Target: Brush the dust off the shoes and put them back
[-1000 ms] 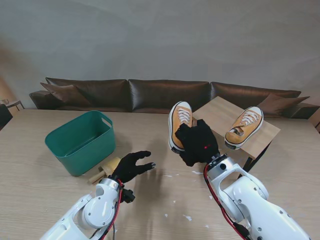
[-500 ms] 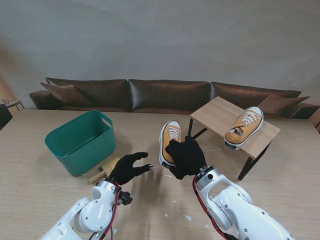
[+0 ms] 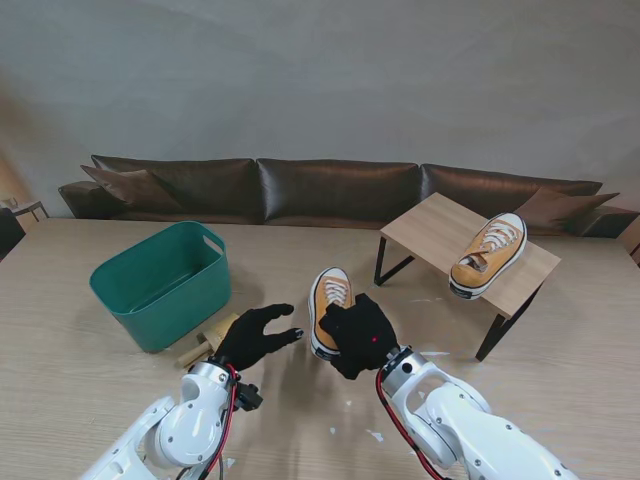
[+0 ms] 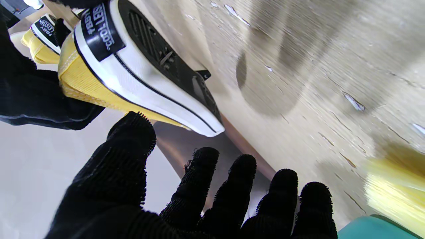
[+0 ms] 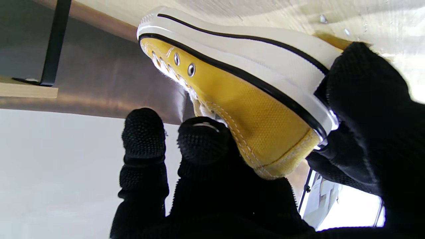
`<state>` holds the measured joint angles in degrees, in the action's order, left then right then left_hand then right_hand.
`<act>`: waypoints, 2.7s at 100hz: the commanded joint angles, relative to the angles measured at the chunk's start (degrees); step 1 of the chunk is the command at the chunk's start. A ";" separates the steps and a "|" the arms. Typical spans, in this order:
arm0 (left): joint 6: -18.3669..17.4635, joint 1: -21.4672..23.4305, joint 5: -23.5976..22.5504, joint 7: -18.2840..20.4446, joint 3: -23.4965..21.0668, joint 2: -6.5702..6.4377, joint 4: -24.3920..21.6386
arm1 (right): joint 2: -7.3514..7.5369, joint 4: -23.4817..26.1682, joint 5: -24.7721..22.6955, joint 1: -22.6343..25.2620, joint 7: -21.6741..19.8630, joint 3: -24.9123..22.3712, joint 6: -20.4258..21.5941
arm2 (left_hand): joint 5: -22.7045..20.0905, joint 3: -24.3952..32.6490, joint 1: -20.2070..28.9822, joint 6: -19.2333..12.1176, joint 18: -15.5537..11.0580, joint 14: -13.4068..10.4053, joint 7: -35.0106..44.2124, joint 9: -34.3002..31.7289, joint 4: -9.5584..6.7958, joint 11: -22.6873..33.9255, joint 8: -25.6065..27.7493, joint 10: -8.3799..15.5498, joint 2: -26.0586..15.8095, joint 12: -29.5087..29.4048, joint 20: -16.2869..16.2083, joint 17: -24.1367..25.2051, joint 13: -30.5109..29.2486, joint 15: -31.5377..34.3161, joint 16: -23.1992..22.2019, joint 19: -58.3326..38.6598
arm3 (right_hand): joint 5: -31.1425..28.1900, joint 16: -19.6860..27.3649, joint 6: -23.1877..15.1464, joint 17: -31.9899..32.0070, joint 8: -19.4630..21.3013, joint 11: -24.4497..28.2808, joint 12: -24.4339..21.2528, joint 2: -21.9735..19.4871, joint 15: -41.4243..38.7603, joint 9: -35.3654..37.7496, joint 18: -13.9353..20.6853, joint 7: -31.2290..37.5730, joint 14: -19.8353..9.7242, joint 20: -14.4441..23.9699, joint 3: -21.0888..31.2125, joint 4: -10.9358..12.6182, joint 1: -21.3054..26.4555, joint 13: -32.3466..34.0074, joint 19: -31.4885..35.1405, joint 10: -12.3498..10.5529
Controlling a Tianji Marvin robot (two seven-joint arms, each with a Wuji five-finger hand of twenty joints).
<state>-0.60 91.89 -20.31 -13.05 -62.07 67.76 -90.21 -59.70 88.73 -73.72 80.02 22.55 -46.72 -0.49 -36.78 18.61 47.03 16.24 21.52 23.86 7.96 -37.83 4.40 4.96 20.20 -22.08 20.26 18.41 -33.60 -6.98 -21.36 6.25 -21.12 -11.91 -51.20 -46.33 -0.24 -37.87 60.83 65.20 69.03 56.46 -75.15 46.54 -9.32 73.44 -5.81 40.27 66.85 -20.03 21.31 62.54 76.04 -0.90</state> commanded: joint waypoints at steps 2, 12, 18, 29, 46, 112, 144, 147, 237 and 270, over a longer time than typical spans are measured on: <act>-0.09 0.34 -0.07 0.71 -0.16 0.08 -0.50 | -0.41 -0.48 0.36 -0.13 0.07 1.04 -0.12 | -0.54 -1.72 0.98 0.26 -0.21 0.93 0.11 -0.93 -1.76 0.38 0.28 -0.36 -1.98 0.42 -0.67 0.42 -0.71 0.04 0.01 0.41 | -3.76 0.00 -2.75 1.55 3.08 2.02 -0.60 -8.38 -1.61 -0.23 1.14 12.74 -1.33 -0.86 8.87 4.04 5.00 2.00 2.40 -3.55; 0.06 0.40 -0.06 0.70 -0.16 0.08 -0.62 | -0.63 -1.74 1.42 -0.50 0.84 2.66 -0.73 | -0.63 -1.81 0.95 0.27 -0.17 0.98 0.14 -0.91 -1.76 0.36 0.28 -0.32 -2.06 0.41 -0.65 0.44 -0.76 0.05 0.01 0.43 | -3.74 0.03 -2.74 1.66 3.01 2.12 -0.66 -8.40 -1.66 -0.31 1.13 12.77 -1.28 -0.86 8.84 4.03 5.08 1.93 2.40 -3.44; 0.11 0.38 0.01 0.72 -0.14 0.09 -0.63 | -0.76 -2.47 2.02 -0.75 1.23 3.66 -1.04 | -0.65 -1.82 1.01 0.27 -0.29 0.91 0.14 -0.80 -1.78 0.33 0.28 -0.36 -2.08 0.39 -0.64 0.44 -0.72 0.02 0.02 0.44 | -3.60 0.03 -2.65 1.70 2.95 2.17 -0.70 -8.46 -1.72 -0.39 1.17 12.75 -1.25 -0.84 8.76 4.01 5.10 1.91 2.44 -3.42; 0.12 0.27 0.25 0.70 -0.07 0.14 -0.53 | -1.05 -3.61 3.23 -1.17 1.67 5.35 -1.72 | -0.34 -1.87 1.03 0.24 -0.24 0.98 0.00 -0.83 -1.79 0.34 0.23 -0.25 -2.14 0.39 -0.64 0.46 -0.67 -0.01 0.03 0.44 | -3.61 0.08 -2.66 1.78 2.82 2.28 -0.89 -8.36 -1.83 -0.45 1.12 12.82 -1.16 -0.81 8.58 4.02 5.25 1.91 2.52 -3.29; 0.31 0.21 0.48 0.70 0.01 0.19 -0.51 | -1.30 -4.55 4.71 -1.15 1.56 6.85 -1.92 | -0.60 -1.98 1.02 0.19 -0.27 0.82 0.11 -0.92 -1.80 0.38 0.26 -0.21 -2.33 0.40 -0.65 0.48 -0.70 -0.01 0.03 0.44 | -3.47 0.17 -3.25 1.71 2.35 2.06 -1.45 -7.92 -1.90 -0.52 1.13 12.28 -1.14 -0.82 7.73 3.69 5.19 1.89 2.58 -3.33; 1.32 -0.07 1.56 0.32 0.27 0.50 -0.32 | -2.20 -9.41 9.37 -3.44 1.24 12.39 -1.51 | -0.79 -3.00 1.77 0.37 -0.15 1.12 0.11 -0.92 -1.79 0.33 0.24 -0.53 -3.94 0.33 -0.70 0.50 -0.71 -0.10 0.03 0.41 | 5.45 0.62 -5.07 2.22 -8.40 -2.86 -9.33 -2.19 -1.05 -3.79 0.96 2.72 -1.08 -1.02 5.19 -1.05 5.75 1.55 2.27 -1.34; 1.96 -0.41 2.48 1.52 0.45 0.38 -0.24 | -1.61 -8.90 8.37 -2.90 1.71 10.45 2.22 | -0.53 -3.88 1.97 0.35 -0.22 1.11 -0.03 -0.78 -1.90 0.31 0.18 -0.59 -4.25 0.30 -0.70 0.62 -0.58 -0.21 0.07 0.46 | 9.60 3.16 -1.49 3.60 -19.09 -12.69 -23.53 -0.86 7.42 -6.59 0.31 -13.63 1.07 -1.14 7.52 6.92 -0.92 -0.42 0.50 2.51; 2.01 -0.42 2.52 1.62 0.44 0.37 -0.26 | -1.62 -8.91 8.38 -2.84 1.86 10.23 2.36 | -0.52 -3.99 1.97 0.26 -0.26 1.09 -0.03 -0.74 -1.91 0.30 0.18 -0.57 -4.25 0.29 -0.71 0.63 -0.58 -0.21 0.07 0.46 | 9.62 3.10 -1.20 3.63 -17.26 -12.69 -23.97 -0.83 7.54 -6.74 0.30 -14.93 1.10 -1.09 7.11 8.96 -1.51 -0.49 0.45 2.55; 1.00 -2.01 4.16 1.60 1.46 0.73 1.84 | -1.70 11.64 14.44 9.65 -15.17 -13.11 7.44 | -0.34 -5.23 2.68 0.45 -0.22 1.12 -0.09 -0.85 -2.14 0.32 0.14 -0.69 -4.62 0.30 -0.77 0.63 -0.51 -0.21 0.05 0.44 | 18.31 4.20 -0.11 8.57 -25.55 -20.88 -28.33 -14.59 17.13 -4.47 -5.02 -34.15 9.85 1.21 -6.24 11.38 -8.61 -5.28 -3.93 4.62; 1.27 -2.14 4.41 1.83 1.66 0.73 1.99 | -1.28 20.07 15.45 10.92 -25.56 -21.47 3.89 | -0.55 -5.43 2.77 0.35 -0.23 1.19 -0.02 -0.71 -2.17 0.29 0.17 -0.57 -4.71 0.27 -0.79 0.66 -0.53 -0.25 0.06 0.44 | 20.46 3.43 -0.17 8.71 -28.37 -22.38 -28.25 -18.77 17.29 -3.70 -5.38 -39.78 10.52 2.55 -11.93 12.70 -8.12 -5.33 -4.04 4.77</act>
<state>0.50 89.70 -16.11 -12.39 -60.44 68.13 -88.14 -61.45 107.41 -58.00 91.28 -2.50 -67.36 4.13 -36.93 14.99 48.77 16.34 21.57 23.96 7.96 -37.84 4.40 4.98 20.20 -22.58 17.24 18.42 -33.64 -6.98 -21.36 6.25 -21.12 -11.91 -32.77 -42.26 -0.59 -37.87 33.68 43.30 41.42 39.72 -57.63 41.71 -12.85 34.93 4.12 41.32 56.96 -8.78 12.96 57.72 72.63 2.49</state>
